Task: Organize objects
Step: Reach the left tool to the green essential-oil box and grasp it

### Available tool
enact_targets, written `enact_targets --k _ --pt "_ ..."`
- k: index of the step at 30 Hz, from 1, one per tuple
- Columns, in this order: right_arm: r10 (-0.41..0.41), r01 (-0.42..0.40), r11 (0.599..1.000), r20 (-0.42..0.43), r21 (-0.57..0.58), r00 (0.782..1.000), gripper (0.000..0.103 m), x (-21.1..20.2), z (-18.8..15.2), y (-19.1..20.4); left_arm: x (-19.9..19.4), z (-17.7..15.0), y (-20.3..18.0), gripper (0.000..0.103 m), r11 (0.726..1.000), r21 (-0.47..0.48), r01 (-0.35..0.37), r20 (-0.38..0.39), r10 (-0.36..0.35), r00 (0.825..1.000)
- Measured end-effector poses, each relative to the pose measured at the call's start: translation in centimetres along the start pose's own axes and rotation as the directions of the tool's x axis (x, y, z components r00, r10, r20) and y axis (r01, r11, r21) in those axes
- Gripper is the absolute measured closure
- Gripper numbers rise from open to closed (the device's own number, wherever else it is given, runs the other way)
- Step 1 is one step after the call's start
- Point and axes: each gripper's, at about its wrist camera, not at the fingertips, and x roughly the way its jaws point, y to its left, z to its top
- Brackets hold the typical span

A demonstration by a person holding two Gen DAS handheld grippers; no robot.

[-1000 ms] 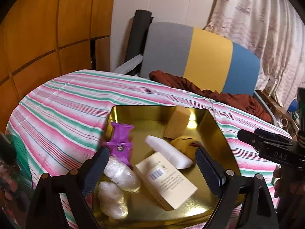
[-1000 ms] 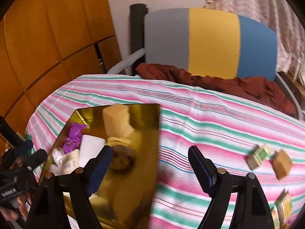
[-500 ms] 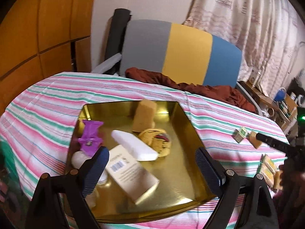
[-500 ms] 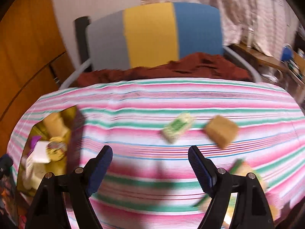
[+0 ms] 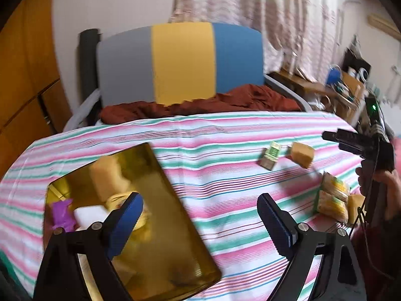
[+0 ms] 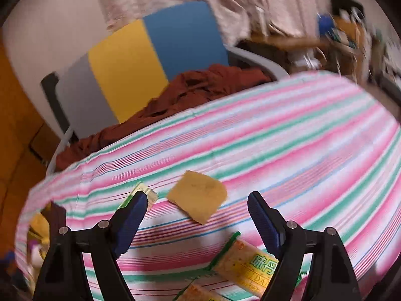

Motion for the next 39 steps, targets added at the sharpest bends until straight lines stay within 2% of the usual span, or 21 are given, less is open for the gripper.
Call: enact_targets --k 7,15,20,26,32,39 --pt "0.021 -0.021 0.995 -0.002 0.095 1.000 0.019 -0.6 0.1 -1.9 3.7 1.2 -6.4 0.010 0.991 0.121 0.064 -0.048 -0.059 0.997" --pt "0.025 -0.021 0.995 -0.042 0.098 0.999 0.019 -0.1 0.1 -2.2 7.2 2.1 -11.5 0.010 0.969 0.222 0.113 -0.090 -0.095 0.991" --pt "0.024 -0.017 0.994 -0.066 0.108 0.998 0.019 0.1 0.0 -2.4 9.7 2.7 -12.8 0.010 0.961 0.248 0.125 -0.121 -0.097 0.988" --pt "0.021 -0.012 0.993 -0.077 0.121 0.997 0.019 0.3 0.0 -2.7 13.2 3.4 -13.6 0.010 0.961 0.232 0.150 -0.175 -0.110 0.978" --pt "0.019 -0.008 0.992 -0.086 0.124 0.996 0.019 0.5 0.0 -2.7 16.6 4.7 -13.7 0.010 0.963 0.206 0.176 -0.202 -0.134 0.970" --pt "0.025 -0.015 0.994 -0.092 0.113 0.995 0.019 0.8 0.0 -2.5 20.3 6.4 -14.3 0.013 0.954 0.231 0.189 -0.217 -0.139 0.966"
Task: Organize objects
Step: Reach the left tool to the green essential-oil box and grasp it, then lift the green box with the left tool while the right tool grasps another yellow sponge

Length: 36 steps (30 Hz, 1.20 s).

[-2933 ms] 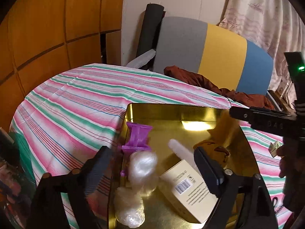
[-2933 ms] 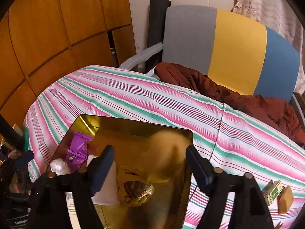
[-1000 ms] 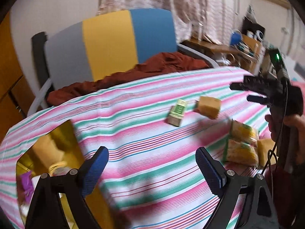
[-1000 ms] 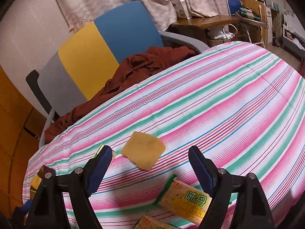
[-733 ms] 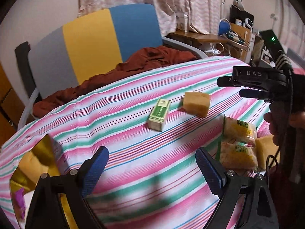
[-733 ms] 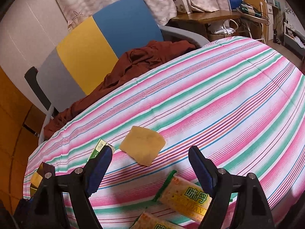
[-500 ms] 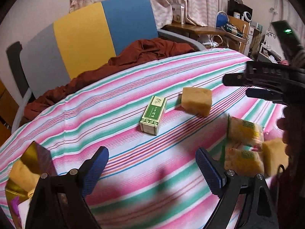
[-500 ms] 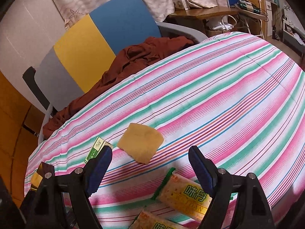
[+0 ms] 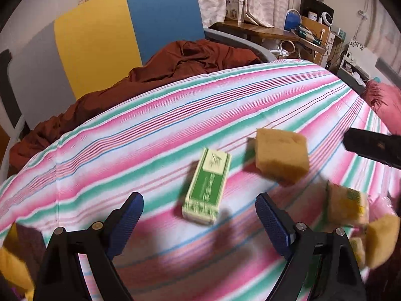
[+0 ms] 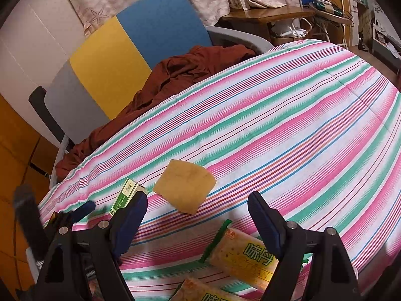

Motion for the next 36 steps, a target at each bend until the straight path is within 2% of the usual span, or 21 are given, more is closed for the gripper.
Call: enact_targets --k 4,5,6,7,8,9,11,14,18,24,28,30,36 --pt "-0.002 0.002 1.000 -0.003 -0.002 1.000 0.019 0.2 0.0 0.0 2.2 1.3 -0.2 0.022 1.000 0.011 -0.010 -0.020 0.010 1.000" --pt "-0.004 0.004 1.000 -0.005 -0.005 1.000 0.019 0.3 0.0 0.0 3.0 1.6 -0.2 0.027 1.000 0.007 -0.010 -0.045 0.010 0.999" --pt "-0.007 0.007 1.000 -0.007 -0.008 1.000 0.019 0.3 0.0 0.0 3.7 1.6 0.0 0.040 1.000 -0.007 -0.004 -0.066 0.003 0.998" --pt "-0.010 0.010 1.000 -0.009 -0.010 1.000 0.019 0.4 0.0 0.1 4.3 1.6 0.3 0.047 1.000 -0.024 0.002 -0.085 -0.004 0.996" --pt "-0.011 0.011 1.000 -0.011 -0.012 1.000 0.019 0.4 0.0 0.1 4.7 1.4 0.4 0.050 1.000 -0.031 -0.004 -0.084 0.001 0.996" --pt "-0.013 0.013 1.000 -0.011 -0.014 1.000 0.019 0.5 0.0 0.1 4.5 1.3 0.3 0.060 0.999 -0.028 -0.018 -0.071 0.016 0.997" --pt "-0.017 0.017 1.000 -0.012 -0.024 1.000 0.019 0.6 0.0 0.1 4.1 0.9 0.4 0.072 0.999 -0.049 -0.008 -0.064 0.004 0.998" --pt "-0.021 0.021 0.999 -0.014 -0.048 1.000 0.019 0.6 -0.1 0.5 3.2 -0.5 0.3 0.072 0.997 -0.077 -0.017 -0.056 0.013 0.998" --pt "-0.029 0.026 0.995 -0.034 -0.101 0.999 0.019 1.2 -0.3 1.4 0.8 -4.1 -0.1 0.072 0.993 -0.117 -0.017 -0.035 0.013 0.999" --pt "-0.074 0.049 0.967 -0.091 -0.249 0.993 0.019 2.7 -0.8 4.1 -2.1 -8.3 0.0 0.072 0.984 -0.179 -0.009 0.010 0.011 1.000" --pt "-0.201 0.135 0.898 -0.116 -0.419 0.973 0.017 5.4 -0.7 6.1 -2.3 -9.0 0.2 0.071 0.985 -0.171 0.005 0.032 0.000 0.999" --pt "-0.238 0.156 0.873 -0.125 -0.462 0.963 0.017 6.6 -0.4 6.4 -2.2 -9.0 0.4 0.071 0.985 -0.174 0.017 0.037 -0.011 0.999" --pt "-0.260 0.150 0.855 -0.160 -0.497 0.952 0.017 9.4 0.4 6.3 -2.2 -9.3 0.5 0.071 0.983 -0.181 0.031 0.060 -0.021 0.998"
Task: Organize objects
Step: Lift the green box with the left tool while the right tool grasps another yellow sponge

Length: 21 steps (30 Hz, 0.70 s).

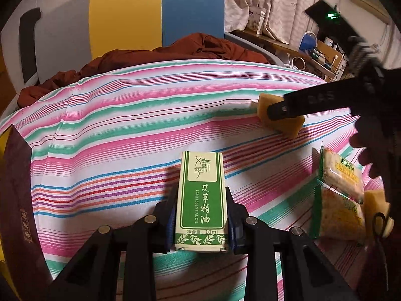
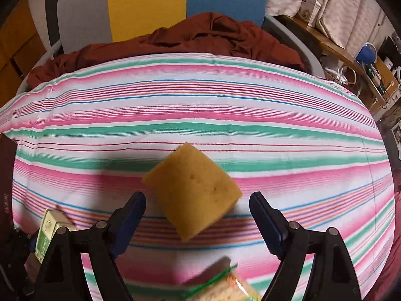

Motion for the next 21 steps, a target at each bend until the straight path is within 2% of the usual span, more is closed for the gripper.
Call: enact_targets --k 3,4,5,8,13,16,21 --pt "0.034 -0.034 0.999 -0.014 0.005 0.999 0.019 0.8 0.3 0.2 -0.2 -0.3 0.1 0.071 1.000 -0.001 0.003 0.012 -0.003 1.000" --pt "0.033 -0.033 0.999 -0.015 -0.003 0.999 0.023 1.0 0.3 0.3 -0.2 -0.4 0.1 0.071 1.000 0.000 0.001 0.014 -0.001 1.000" --pt "0.016 -0.017 1.000 -0.012 -0.018 1.000 0.034 1.0 0.1 0.4 -0.2 -0.4 0.0 0.071 1.000 0.002 -0.001 0.016 0.001 1.000" --pt "0.031 -0.031 0.999 0.002 -0.026 1.000 0.042 0.4 -0.2 0.5 -0.3 -0.5 -0.1 0.071 1.000 0.005 -0.004 0.024 0.004 1.000" --pt "0.127 -0.124 0.987 0.022 -0.102 0.992 0.042 -0.5 -0.7 3.0 -0.3 -0.5 -0.3 0.071 1.000 0.009 -0.009 0.032 0.009 0.999" --pt "0.090 -0.089 0.983 0.002 -0.162 0.996 0.042 0.2 -1.3 4.5 -0.3 -0.6 -0.3 0.071 1.000 0.011 -0.010 0.036 0.010 0.999" --pt "0.102 -0.100 0.984 0.001 -0.149 0.995 0.042 0.1 -1.2 4.3 -0.3 -0.7 -0.5 0.071 1.000 0.017 -0.018 0.040 0.017 0.999"
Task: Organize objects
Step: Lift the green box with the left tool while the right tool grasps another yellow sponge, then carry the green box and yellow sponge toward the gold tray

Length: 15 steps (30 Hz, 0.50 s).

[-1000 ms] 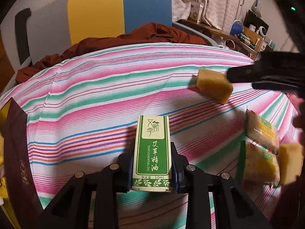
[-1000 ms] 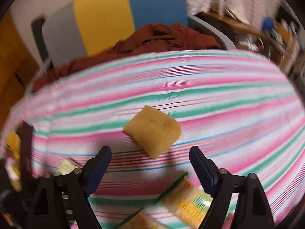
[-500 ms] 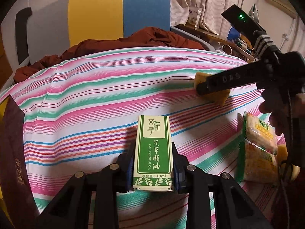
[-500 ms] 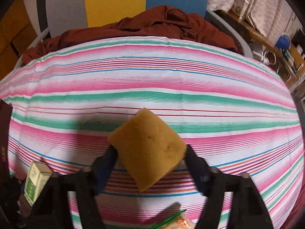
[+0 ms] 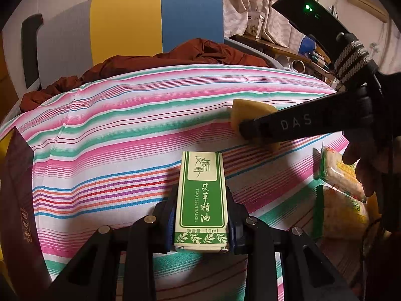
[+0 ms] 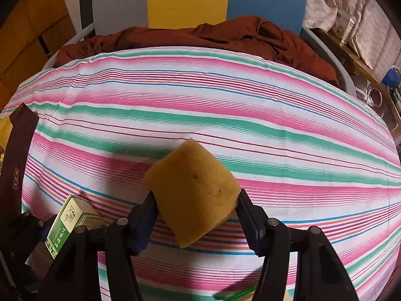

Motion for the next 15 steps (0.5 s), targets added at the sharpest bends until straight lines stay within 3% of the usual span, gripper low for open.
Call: enact_targets --k 15 --pt "0.005 -0.004 1.000 0.025 -0.007 1.000 0.042 -0.1 -0.3 0.2 -1.0 0.3 -0.5 0.072 1.000 0.003 -0.012 -0.019 0.012 1.000"
